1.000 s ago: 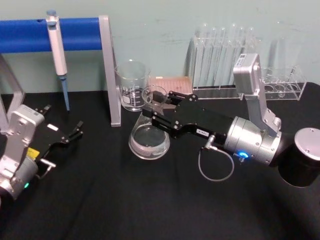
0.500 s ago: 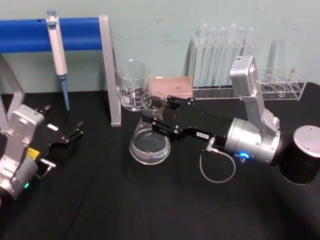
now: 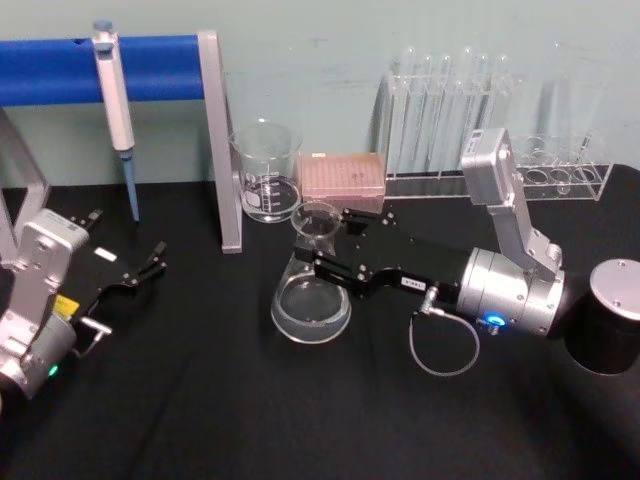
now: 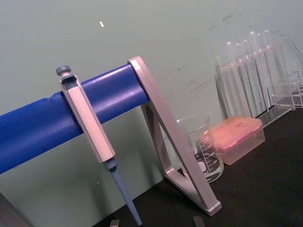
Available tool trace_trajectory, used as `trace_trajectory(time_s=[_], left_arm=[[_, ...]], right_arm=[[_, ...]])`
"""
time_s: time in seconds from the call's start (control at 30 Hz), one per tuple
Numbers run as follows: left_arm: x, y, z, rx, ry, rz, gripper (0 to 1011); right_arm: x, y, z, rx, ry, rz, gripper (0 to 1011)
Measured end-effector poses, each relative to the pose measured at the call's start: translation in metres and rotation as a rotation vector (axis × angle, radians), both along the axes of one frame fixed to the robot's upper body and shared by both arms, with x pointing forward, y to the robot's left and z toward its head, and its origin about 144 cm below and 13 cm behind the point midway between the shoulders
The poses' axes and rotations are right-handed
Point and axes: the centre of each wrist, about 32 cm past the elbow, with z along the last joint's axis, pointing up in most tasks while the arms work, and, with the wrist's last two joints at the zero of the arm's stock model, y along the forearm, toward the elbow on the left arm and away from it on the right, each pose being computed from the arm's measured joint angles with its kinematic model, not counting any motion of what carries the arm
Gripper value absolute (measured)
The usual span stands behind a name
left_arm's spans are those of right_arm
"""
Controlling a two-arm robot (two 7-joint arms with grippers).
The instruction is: Grasp the erlenmeyer flask with one hand, shake it three times, then place it back.
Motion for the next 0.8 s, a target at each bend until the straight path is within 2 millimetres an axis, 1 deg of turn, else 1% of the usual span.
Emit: trace_trajectory(time_s=[0.8], left_arm=[[0.0,0.0,0.0,0.0,0.0,0.0,1001]], right_arm=[[0.008,-0.008,-0.021,-0.015,0.033,0.037,449]])
